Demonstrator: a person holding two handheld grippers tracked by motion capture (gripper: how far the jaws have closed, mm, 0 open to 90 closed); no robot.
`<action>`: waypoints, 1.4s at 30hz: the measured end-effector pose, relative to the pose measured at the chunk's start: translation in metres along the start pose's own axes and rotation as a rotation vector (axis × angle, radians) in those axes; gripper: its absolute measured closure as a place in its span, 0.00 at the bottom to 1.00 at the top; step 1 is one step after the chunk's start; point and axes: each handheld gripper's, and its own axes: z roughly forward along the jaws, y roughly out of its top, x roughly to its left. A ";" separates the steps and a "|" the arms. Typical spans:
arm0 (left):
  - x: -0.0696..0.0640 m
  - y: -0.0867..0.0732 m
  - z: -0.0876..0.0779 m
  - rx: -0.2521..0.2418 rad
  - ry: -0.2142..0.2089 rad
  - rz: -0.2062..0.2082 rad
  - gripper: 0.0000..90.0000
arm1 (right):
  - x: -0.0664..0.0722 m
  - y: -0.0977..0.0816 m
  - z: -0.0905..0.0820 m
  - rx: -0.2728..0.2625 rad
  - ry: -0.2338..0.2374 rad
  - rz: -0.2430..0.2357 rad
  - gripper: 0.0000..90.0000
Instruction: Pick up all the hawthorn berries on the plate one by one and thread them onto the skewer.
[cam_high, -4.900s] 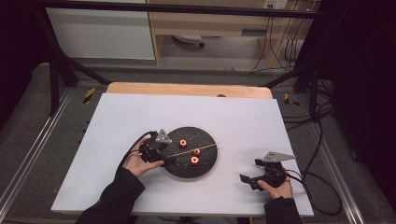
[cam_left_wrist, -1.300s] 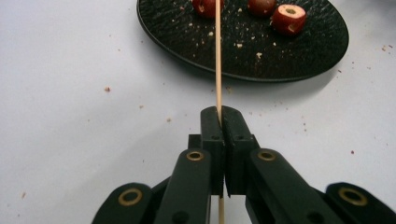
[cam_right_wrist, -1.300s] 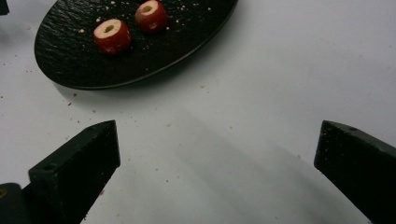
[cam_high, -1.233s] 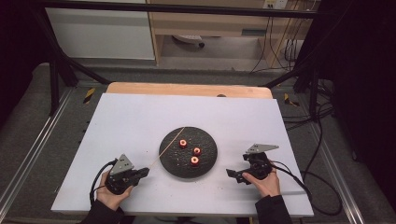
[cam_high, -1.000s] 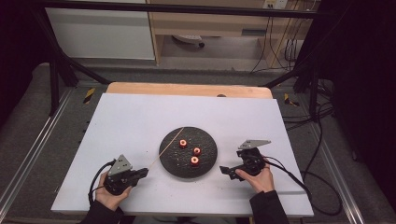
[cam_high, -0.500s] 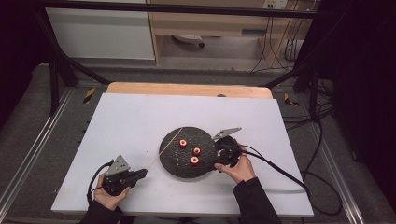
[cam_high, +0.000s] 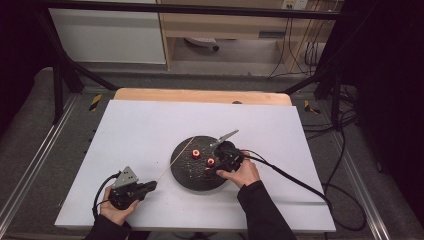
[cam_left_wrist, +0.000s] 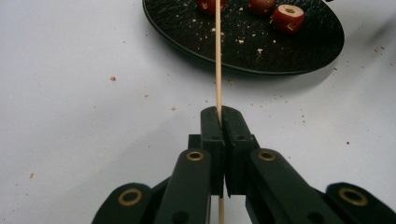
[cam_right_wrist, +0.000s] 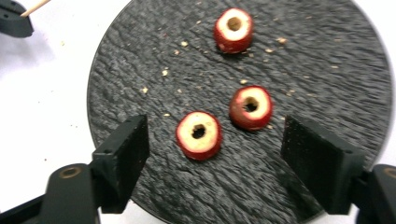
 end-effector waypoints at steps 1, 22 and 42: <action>0.000 0.000 0.000 0.000 -0.001 0.000 0.98 | 0.001 0.002 0.002 0.014 0.003 -0.001 0.30; 0.001 0.000 0.000 0.002 -0.001 0.000 0.98 | -0.001 0.014 0.028 0.169 0.058 -0.032 0.64; -0.001 0.000 -0.001 -0.012 0.001 -0.001 0.98 | -0.004 0.018 0.007 0.056 0.067 0.020 0.67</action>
